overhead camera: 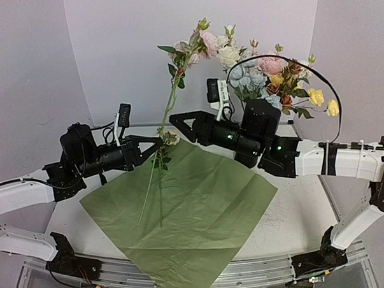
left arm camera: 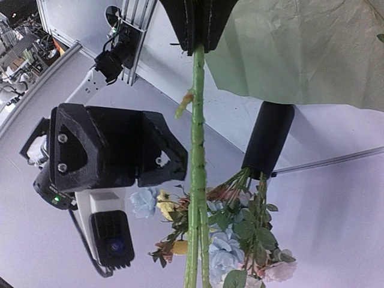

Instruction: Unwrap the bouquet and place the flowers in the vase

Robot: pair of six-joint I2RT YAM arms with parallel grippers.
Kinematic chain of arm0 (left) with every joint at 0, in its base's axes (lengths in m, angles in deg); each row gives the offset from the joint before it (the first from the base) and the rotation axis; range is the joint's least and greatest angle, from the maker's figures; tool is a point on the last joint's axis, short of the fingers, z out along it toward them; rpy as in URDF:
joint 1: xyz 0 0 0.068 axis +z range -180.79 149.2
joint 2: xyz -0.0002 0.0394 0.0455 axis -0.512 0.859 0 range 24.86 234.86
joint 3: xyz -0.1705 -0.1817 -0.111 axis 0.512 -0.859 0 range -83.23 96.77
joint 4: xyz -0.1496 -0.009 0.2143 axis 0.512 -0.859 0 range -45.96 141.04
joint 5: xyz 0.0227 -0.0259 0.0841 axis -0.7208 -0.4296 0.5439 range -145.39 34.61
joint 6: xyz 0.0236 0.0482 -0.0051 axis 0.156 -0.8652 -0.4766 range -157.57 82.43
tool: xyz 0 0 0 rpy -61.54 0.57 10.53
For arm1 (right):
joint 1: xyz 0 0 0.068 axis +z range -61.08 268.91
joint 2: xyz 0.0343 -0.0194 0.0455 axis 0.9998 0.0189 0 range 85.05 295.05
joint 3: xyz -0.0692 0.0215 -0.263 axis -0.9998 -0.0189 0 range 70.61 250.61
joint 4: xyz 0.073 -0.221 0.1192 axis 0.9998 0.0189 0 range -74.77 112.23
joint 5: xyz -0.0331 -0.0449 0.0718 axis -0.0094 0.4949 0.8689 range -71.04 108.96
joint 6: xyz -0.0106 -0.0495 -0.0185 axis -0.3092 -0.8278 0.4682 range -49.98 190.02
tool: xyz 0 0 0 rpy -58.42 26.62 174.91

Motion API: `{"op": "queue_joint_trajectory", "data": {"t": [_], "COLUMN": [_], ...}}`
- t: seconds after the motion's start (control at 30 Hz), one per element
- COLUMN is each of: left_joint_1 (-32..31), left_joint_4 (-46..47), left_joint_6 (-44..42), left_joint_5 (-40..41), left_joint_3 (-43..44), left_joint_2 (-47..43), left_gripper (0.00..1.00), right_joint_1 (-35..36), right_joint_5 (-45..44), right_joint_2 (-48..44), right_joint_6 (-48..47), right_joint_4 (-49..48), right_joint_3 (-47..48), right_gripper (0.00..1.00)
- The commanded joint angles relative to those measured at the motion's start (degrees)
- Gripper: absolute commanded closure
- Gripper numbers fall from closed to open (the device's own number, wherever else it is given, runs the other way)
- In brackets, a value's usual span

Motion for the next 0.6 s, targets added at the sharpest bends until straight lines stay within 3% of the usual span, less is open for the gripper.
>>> {"op": "queue_joint_trajectory", "data": {"t": [0.0,0.1,0.43,0.57], "left_joint_1": [-0.7,-1.1,-2.6,-3.0], "left_joint_4": [4.9,5.2,5.9,6.0], "left_joint_6": [-0.4,-0.6,-1.5,-2.0], "left_joint_5": [-4.6,-5.0,-7.6,-7.7], "left_joint_3": [0.0,-0.3,-0.1,0.0], "left_joint_2": [-2.1,-2.7,-1.8,-1.5], "left_gripper": [1.0,1.0,1.0,1.0], "right_joint_1": [0.6,0.6,0.8,0.8], "right_joint_5": [-2.3,-2.6,-2.0,-1.9], "right_joint_2": [0.5,0.3,0.9,0.8], "right_joint_6": [-2.7,-3.2,-3.3,-3.3], "right_joint_4": [-1.5,-1.3,-0.3,-0.4], "right_joint_3": [4.6,5.2,7.0,7.1], "right_gripper": [0.57,0.65,0.66,0.83]}}
